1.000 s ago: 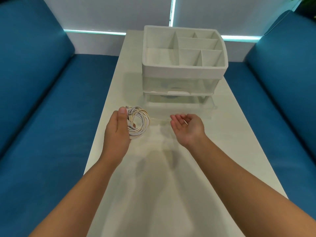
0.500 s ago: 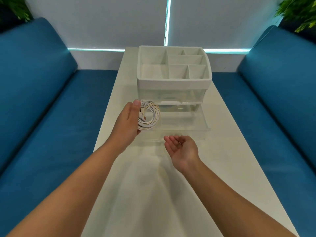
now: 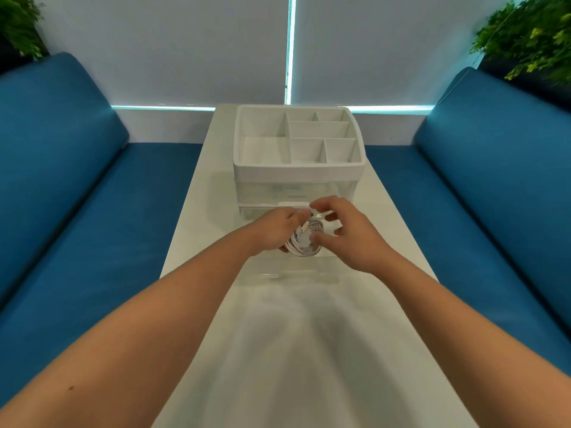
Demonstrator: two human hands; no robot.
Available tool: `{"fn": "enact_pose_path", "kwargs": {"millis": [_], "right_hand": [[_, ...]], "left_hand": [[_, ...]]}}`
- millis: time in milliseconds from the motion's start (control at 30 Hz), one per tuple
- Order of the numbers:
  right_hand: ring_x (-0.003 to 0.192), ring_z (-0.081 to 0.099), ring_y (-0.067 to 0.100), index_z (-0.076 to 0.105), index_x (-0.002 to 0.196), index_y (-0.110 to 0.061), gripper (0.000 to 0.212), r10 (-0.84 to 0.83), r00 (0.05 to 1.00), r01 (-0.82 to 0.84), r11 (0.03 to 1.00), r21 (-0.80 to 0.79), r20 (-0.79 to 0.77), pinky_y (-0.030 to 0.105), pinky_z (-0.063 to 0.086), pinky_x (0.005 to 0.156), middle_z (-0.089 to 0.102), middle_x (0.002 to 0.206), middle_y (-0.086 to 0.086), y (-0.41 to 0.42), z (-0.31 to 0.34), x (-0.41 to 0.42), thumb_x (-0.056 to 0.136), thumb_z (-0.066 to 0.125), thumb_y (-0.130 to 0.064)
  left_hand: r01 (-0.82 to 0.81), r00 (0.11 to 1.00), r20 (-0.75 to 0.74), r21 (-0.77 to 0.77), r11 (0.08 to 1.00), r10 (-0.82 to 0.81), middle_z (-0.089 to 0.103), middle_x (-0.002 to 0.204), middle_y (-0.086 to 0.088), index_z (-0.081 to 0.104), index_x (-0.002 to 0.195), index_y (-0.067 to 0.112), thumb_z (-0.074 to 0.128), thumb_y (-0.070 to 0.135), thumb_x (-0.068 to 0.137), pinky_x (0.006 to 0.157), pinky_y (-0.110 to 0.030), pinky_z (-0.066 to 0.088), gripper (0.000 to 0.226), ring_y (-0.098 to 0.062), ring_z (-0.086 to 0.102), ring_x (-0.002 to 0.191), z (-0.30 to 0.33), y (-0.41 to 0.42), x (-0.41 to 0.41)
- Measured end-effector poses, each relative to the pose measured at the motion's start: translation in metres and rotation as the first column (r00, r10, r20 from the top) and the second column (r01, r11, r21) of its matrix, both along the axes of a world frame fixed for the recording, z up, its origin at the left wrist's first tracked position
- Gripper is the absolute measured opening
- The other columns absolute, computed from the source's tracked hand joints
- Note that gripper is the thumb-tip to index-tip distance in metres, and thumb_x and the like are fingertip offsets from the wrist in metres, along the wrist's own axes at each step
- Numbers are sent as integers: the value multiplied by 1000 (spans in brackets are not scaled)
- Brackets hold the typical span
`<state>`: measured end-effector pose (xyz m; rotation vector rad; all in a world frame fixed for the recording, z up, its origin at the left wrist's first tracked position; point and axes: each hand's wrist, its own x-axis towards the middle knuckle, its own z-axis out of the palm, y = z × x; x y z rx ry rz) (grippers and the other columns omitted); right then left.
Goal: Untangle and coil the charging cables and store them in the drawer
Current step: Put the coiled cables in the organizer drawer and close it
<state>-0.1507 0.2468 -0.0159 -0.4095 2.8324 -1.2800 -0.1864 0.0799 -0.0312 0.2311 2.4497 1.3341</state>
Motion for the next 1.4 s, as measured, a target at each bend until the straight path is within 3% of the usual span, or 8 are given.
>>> {"fn": "enact_pose_path", "kwargs": {"millis": [100,267,400,600,767,1000,1200,1400], "right_hand": [[113,47,11,47,132,-28,71,148,983,-162,979,126,113,20,35,87,49,129,-4,4,-8,-18,71,83,-20],[111,48,11,43,135,-26,81,129,973,-146,986,78,190,21,40,86,47,135,-6,6,-17,-34,67,87,-24],[103,58,13,47,130,-22,74,146,977,-166,979,121,158,19,48,83,56,124,-5,6,-29,-35,67,87,-25],[105,58,15,57,126,-19,71,112,988,-132,970,204,111,31,50,93,60,121,-2,-2,-31,-37,64,89,-29],[93,53,12,63,125,-19,63,79,987,-109,969,223,141,24,46,83,59,124,1,-3,-28,-36,67,87,-27],[97,62,18,57,132,-13,78,-51,971,14,988,156,236,23,42,78,63,125,3,-3,-39,-40,61,90,-18],[114,60,24,54,135,-8,80,-54,974,20,987,157,219,23,43,82,56,135,7,-15,-39,-47,62,87,-4],[119,56,25,55,134,-6,77,-26,980,-11,982,187,197,35,46,102,54,136,9,-21,-37,-50,64,86,-7]], "left_hand": [[10,1000,19,-24,1000,-9,71,107,-16,66,112,9,40,43,102,80,-39,54,44,-30,68,94,-9,1,-9],[-38,996,-85,-155,987,25,58,73,1,54,87,16,48,49,97,59,-30,38,36,-15,53,65,-28,4,-19],[-75,987,-158,-258,963,34,59,86,-2,48,100,13,47,47,98,58,-28,37,35,-16,54,74,-34,8,-19],[-32,980,-194,-397,917,-50,63,105,-13,66,113,13,41,54,97,80,-37,45,50,-30,60,99,-38,-9,-22],[-18,985,-164,-419,908,-56,54,137,-15,47,142,11,53,38,98,95,-31,41,51,-30,55,121,-23,-19,-13],[-47,976,-215,-350,936,-31,66,101,2,65,126,19,76,26,83,73,-23,46,45,-13,61,79,-13,-30,-1],[-91,938,-331,-525,846,-105,71,89,3,73,108,27,68,38,86,73,-33,52,25,-19,63,81,-13,-34,2],[-145,926,-366,-580,802,-97,69,90,0,73,99,23,62,41,90,63,-28,37,22,-22,60,84,-15,-35,1]]}}
